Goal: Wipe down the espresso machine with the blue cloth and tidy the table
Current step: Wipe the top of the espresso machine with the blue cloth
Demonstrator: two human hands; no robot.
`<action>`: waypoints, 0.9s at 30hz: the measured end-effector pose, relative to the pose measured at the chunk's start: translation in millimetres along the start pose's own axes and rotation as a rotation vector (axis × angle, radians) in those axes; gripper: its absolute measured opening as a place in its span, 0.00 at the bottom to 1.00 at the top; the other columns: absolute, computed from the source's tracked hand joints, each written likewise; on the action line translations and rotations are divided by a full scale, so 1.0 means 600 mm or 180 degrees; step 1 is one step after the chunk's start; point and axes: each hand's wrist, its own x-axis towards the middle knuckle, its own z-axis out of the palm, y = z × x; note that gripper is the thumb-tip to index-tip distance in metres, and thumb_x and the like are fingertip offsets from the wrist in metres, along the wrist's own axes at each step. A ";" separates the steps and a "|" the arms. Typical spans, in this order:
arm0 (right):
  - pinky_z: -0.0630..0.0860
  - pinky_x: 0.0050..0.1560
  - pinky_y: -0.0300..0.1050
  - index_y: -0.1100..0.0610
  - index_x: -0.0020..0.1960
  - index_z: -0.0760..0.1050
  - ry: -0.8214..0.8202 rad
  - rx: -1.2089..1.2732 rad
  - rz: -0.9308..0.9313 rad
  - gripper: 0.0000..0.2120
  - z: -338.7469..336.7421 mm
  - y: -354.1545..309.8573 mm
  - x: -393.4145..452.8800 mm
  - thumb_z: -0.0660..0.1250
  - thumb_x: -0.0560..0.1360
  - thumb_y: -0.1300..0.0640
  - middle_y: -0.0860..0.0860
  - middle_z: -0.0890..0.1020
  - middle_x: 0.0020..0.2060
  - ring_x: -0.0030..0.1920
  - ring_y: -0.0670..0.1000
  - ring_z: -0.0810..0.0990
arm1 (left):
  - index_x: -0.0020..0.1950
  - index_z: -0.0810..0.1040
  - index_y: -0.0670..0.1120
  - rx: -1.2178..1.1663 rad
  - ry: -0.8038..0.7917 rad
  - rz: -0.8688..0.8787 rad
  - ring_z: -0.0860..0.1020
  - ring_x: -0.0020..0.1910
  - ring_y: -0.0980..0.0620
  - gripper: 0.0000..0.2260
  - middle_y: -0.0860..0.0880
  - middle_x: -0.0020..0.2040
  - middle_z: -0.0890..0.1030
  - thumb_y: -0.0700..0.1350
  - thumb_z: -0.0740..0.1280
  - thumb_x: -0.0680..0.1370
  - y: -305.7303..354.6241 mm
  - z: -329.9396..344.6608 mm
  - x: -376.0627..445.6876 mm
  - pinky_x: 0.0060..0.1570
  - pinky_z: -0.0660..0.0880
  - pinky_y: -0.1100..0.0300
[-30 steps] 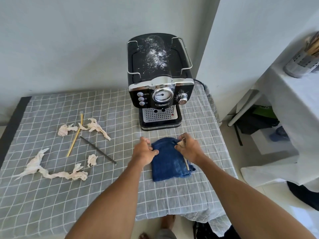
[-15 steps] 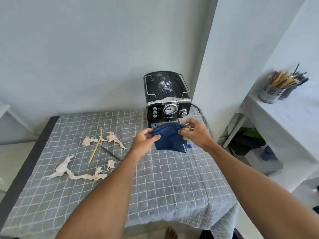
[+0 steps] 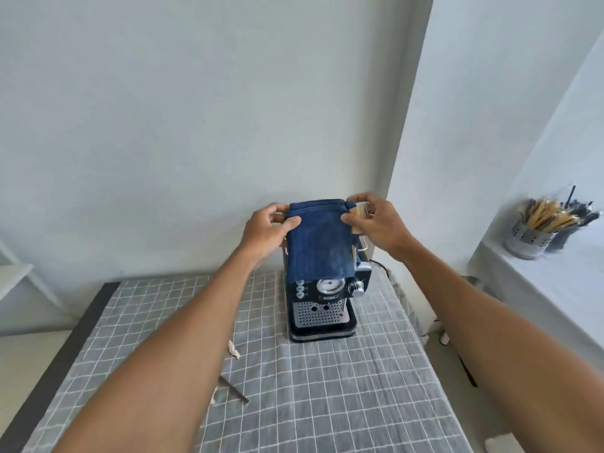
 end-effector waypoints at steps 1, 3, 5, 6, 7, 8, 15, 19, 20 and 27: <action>0.85 0.42 0.47 0.50 0.58 0.79 0.0002 -0.0014 -0.0007 0.13 0.000 0.005 0.021 0.77 0.75 0.57 0.58 0.82 0.42 0.42 0.50 0.80 | 0.58 0.82 0.49 0.0069 -0.0003 0.0006 0.86 0.49 0.49 0.10 0.48 0.52 0.86 0.47 0.76 0.78 0.001 0.004 0.023 0.46 0.85 0.46; 0.83 0.39 0.41 0.51 0.58 0.79 0.0019 -0.0100 0.0028 0.13 0.003 0.023 0.059 0.76 0.75 0.57 0.50 0.81 0.41 0.41 0.47 0.80 | 0.58 0.82 0.50 0.0193 0.0040 0.0011 0.86 0.50 0.50 0.10 0.50 0.52 0.85 0.47 0.75 0.78 -0.006 0.014 0.063 0.47 0.85 0.49; 0.84 0.41 0.42 0.51 0.59 0.79 0.0087 -0.0330 0.0092 0.13 0.009 0.042 0.087 0.75 0.76 0.57 0.47 0.81 0.41 0.41 0.47 0.80 | 0.58 0.82 0.53 0.0455 0.0113 0.0077 0.84 0.50 0.54 0.09 0.56 0.50 0.84 0.49 0.75 0.78 -0.019 0.027 0.095 0.47 0.83 0.58; 0.84 0.47 0.45 0.51 0.61 0.78 0.0158 -0.0670 0.0120 0.13 0.013 0.053 0.099 0.73 0.77 0.57 0.47 0.81 0.44 0.44 0.48 0.81 | 0.58 0.82 0.55 0.0629 0.0154 0.0107 0.83 0.49 0.57 0.09 0.59 0.49 0.83 0.50 0.75 0.78 -0.027 0.034 0.109 0.47 0.80 0.65; 0.82 0.55 0.48 0.51 0.64 0.77 0.0276 -0.1238 0.0049 0.14 0.020 0.059 0.102 0.71 0.78 0.56 0.50 0.81 0.50 0.50 0.51 0.80 | 0.58 0.82 0.55 0.0800 0.0183 0.0136 0.81 0.49 0.60 0.09 0.62 0.50 0.82 0.51 0.74 0.79 -0.034 0.039 0.114 0.45 0.75 0.72; 0.78 0.63 0.51 0.52 0.67 0.76 0.0342 -0.1826 -0.0082 0.17 0.031 0.068 0.107 0.69 0.79 0.56 0.54 0.79 0.58 0.58 0.54 0.78 | 0.60 0.82 0.56 0.0949 0.0202 0.0134 0.80 0.50 0.62 0.09 0.63 0.52 0.82 0.51 0.72 0.80 -0.044 0.047 0.124 0.45 0.71 0.77; 0.49 0.80 0.64 0.58 0.83 0.50 -0.1398 -0.2842 -0.0421 0.30 0.168 0.104 0.105 0.49 0.86 0.45 0.61 0.48 0.82 0.82 0.64 0.45 | 0.84 0.56 0.47 0.1325 -0.0120 -0.0566 0.65 0.79 0.43 0.25 0.42 0.81 0.65 0.53 0.51 0.88 -0.111 0.087 0.164 0.74 0.61 0.53; 0.44 0.80 0.61 0.59 0.83 0.44 -0.1405 -0.3044 -0.0441 0.31 0.175 0.125 0.149 0.46 0.86 0.45 0.60 0.42 0.82 0.82 0.63 0.40 | 0.85 0.54 0.49 0.0886 0.0055 -0.0436 0.61 0.80 0.48 0.24 0.46 0.83 0.61 0.52 0.49 0.89 -0.137 0.096 0.162 0.74 0.56 0.61; 0.43 0.81 0.61 0.59 0.83 0.44 -0.1399 -0.3022 -0.0427 0.31 0.176 0.125 0.163 0.46 0.86 0.45 0.60 0.42 0.82 0.82 0.63 0.39 | 0.85 0.55 0.49 0.0808 0.0038 -0.0420 0.61 0.81 0.49 0.24 0.46 0.83 0.61 0.52 0.49 0.89 -0.142 0.095 0.163 0.73 0.55 0.63; 0.43 0.81 0.59 0.63 0.83 0.45 -0.1409 -0.3102 -0.0524 0.32 0.189 0.113 0.149 0.46 0.86 0.46 0.62 0.43 0.82 0.82 0.62 0.40 | 0.83 0.60 0.51 0.0653 0.0184 -0.0367 0.62 0.80 0.49 0.22 0.45 0.82 0.62 0.49 0.48 0.89 -0.158 0.090 0.169 0.78 0.56 0.57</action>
